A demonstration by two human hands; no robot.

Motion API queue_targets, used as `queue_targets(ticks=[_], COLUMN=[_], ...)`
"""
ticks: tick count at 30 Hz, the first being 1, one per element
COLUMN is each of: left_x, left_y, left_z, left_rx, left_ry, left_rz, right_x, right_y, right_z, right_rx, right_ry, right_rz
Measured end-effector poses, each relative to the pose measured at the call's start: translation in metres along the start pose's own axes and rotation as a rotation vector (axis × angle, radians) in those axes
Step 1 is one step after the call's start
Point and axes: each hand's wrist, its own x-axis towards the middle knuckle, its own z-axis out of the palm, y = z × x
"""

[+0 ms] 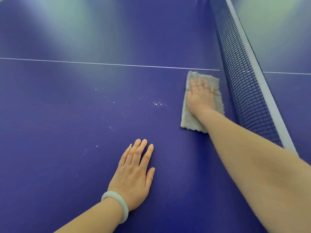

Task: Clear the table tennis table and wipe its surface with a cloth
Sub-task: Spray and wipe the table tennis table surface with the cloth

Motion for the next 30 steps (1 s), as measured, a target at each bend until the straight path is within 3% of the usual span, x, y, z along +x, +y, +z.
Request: queue_targets(ticks=[4,6,12,14,19,21,25,27,30], left_x=[0.001,0.001,0.001,0.001,0.001,0.001,0.001,0.002,0.001], left_y=[0.001,0.001,0.000,0.000,0.000,0.000,0.000,-0.001,0.000], left_z=[0.000,0.000,0.002,0.002,0.001,0.002,0.002,0.003,0.003], left_rx=[0.011,0.015,0.006,0.006,0.002,0.005,-0.002,-0.004,-0.009], left_ry=[0.008,0.012,0.015,0.012,0.009,0.018,0.041,0.043,0.024], left_rz=[-0.001,-0.002,-0.008,-0.008,-0.006,-0.005,-0.001,-0.002,-0.005], right_x=[-0.047,-0.056,-0.042,-0.065,-0.150,-0.148,-0.166,-0.197,-0.251], right_y=[-0.050,-0.027,0.062,0.045,0.010,0.035,0.068,0.046,-0.006], right_z=[0.013,0.006,-0.016,-0.003,0.019,0.015,0.014,0.018,0.029], right_rx=[-0.088,-0.070,-0.084,-0.046,-0.042,-0.041,-0.100,-0.068,-0.021], right_ry=[-0.105,-0.130,-0.034,-0.031,-0.080,-0.079,0.023,0.045,0.045], right_rz=[-0.534,-0.623,0.038,0.011,-0.515,-0.434,0.066,0.121,0.059])
